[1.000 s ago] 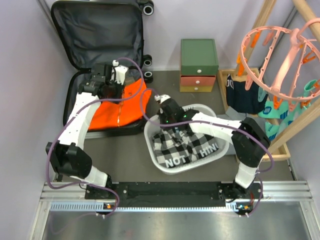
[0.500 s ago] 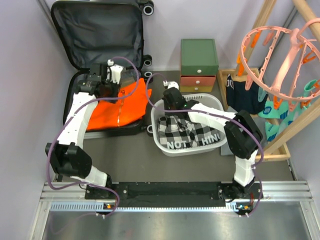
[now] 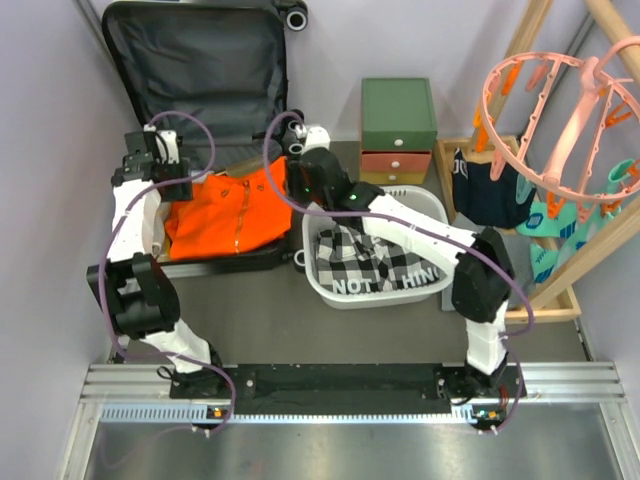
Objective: Open, take out, and arrange the luggage
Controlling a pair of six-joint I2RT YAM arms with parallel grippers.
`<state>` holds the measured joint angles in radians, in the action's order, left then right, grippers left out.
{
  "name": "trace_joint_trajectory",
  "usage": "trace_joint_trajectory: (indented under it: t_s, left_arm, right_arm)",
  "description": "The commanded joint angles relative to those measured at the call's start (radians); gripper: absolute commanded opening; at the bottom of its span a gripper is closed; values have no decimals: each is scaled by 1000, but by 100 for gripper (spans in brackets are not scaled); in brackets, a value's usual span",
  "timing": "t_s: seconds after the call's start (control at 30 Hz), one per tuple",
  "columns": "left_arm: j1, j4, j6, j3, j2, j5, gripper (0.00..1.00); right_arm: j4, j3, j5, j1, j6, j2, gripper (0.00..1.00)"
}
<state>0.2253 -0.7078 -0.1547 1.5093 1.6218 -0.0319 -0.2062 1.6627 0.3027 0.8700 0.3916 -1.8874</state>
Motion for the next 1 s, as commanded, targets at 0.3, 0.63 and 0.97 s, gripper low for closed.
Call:
trace_joint_trajectory:
  t_s: [0.3, 0.63, 0.97]
  left_arm:
    - [61, 110, 38, 42, 217, -2, 75]
    - [69, 64, 32, 32, 306, -195, 59]
    - [72, 59, 23, 29, 265, -299, 0]
  right_arm:
    - [-165, 465, 96, 0, 85, -400, 54]
    - [-133, 543, -134, 7, 63, -507, 41]
    - [79, 519, -218, 81, -97, -475, 0]
